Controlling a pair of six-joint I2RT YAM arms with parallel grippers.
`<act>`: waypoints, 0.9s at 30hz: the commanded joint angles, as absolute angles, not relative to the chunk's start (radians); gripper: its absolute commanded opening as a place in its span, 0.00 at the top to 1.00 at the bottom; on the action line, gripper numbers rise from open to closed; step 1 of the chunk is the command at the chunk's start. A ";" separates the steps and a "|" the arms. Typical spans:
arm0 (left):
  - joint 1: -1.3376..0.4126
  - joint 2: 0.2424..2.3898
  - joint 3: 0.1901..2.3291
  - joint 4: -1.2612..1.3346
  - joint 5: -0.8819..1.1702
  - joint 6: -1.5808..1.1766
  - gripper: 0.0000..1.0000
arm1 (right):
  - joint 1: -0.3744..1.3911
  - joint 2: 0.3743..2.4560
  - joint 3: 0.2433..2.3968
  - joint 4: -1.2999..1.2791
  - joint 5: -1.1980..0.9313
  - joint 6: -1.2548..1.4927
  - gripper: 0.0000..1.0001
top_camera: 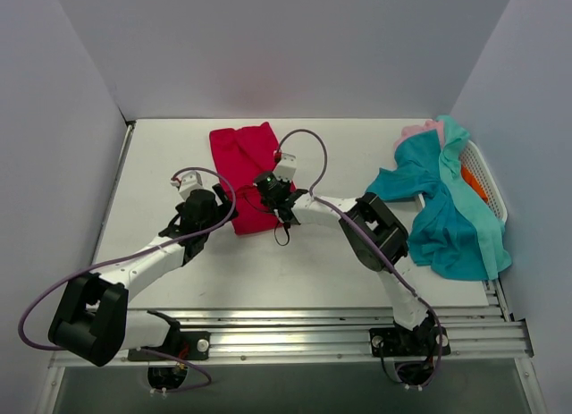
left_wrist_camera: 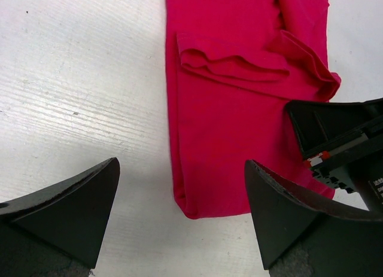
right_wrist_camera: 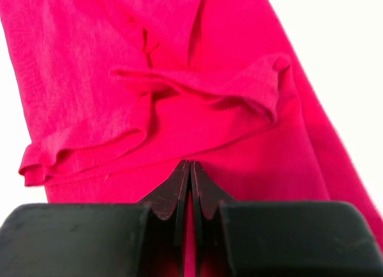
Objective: Fold and stack the t-shirts
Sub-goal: Fold the tshirt
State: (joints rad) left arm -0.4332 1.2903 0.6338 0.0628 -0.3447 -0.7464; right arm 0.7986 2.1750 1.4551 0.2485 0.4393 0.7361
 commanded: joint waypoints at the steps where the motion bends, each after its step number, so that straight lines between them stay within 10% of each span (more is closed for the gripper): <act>1: -0.437 1.289 0.643 0.087 -0.365 -0.733 0.06 | 0.772 2.191 1.497 0.232 0.456 0.736 1.00; 27: -0.439 1.434 0.667 0.169 -0.353 -0.724 0.06 | 0.758 2.057 1.408 0.242 0.439 0.747 1.00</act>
State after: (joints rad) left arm -0.4335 1.4242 0.6346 0.1059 -0.3515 -0.7361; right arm 0.7418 2.1620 1.4208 0.2569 0.4107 0.7368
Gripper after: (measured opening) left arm 0.939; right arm 0.001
